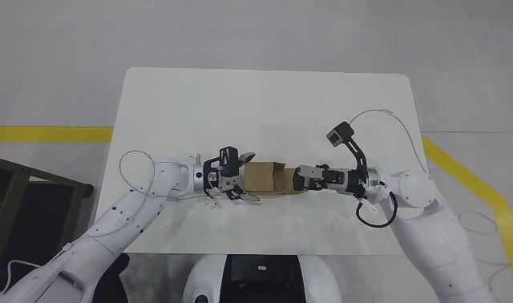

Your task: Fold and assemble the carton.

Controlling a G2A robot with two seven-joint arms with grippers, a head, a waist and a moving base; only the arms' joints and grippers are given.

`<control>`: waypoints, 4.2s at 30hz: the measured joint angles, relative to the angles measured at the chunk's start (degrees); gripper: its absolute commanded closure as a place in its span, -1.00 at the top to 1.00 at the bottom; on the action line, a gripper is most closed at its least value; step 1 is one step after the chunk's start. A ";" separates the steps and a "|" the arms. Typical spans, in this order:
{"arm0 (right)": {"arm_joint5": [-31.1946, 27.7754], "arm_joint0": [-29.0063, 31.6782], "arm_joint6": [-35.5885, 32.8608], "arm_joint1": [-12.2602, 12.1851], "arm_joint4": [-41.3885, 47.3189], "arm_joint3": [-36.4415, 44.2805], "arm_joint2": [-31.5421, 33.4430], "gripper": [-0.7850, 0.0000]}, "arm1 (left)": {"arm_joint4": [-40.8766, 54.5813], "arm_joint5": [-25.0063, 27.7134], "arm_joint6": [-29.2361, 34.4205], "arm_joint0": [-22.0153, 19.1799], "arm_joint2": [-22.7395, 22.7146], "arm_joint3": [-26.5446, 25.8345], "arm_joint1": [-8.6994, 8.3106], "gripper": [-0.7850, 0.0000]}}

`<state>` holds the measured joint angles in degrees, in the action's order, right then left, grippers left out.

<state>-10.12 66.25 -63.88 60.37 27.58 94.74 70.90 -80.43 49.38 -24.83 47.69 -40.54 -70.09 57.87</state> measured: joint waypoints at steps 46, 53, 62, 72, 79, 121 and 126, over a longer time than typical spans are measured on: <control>-0.01 0.00 -0.01 0.00 0.00 0.01 0.00 -1.00 | 0.01 -0.01 0.00 0.00 -0.01 0.00 0.00 1.00; -0.01 0.00 -0.01 0.00 0.00 0.02 0.00 -1.00 | 0.01 -0.01 0.00 0.00 -0.01 0.00 0.00 1.00; 8.32 3.24 -1.84 -1.41 -8.90 6.78 2.36 -1.00 | 0.01 -0.01 0.00 0.00 -0.01 0.00 0.00 1.00; 18.70 7.88 -7.38 -2.95 -20.75 12.61 0.54 -1.00 | 0.01 -0.01 0.00 0.00 0.00 0.00 0.00 1.00; 18.01 9.46 -2.85 -2.84 -23.18 9.18 -2.16 -1.00 | 0.01 -0.01 0.00 0.00 0.00 0.00 0.00 1.00; 4.14 -8.11 11.90 2.50 -19.50 -15.10 -15.91 -1.00 | 0.01 -0.01 0.00 0.00 -0.01 0.00 0.00 1.00; 3.11 -9.78 12.23 3.45 -18.30 -17.10 -17.85 -1.00 | 0.01 -0.01 0.00 0.00 0.00 0.00 0.00 1.00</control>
<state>-7.01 56.47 -51.65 63.82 9.28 77.64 53.05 -80.42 49.37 -24.82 47.69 -40.54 -70.10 57.87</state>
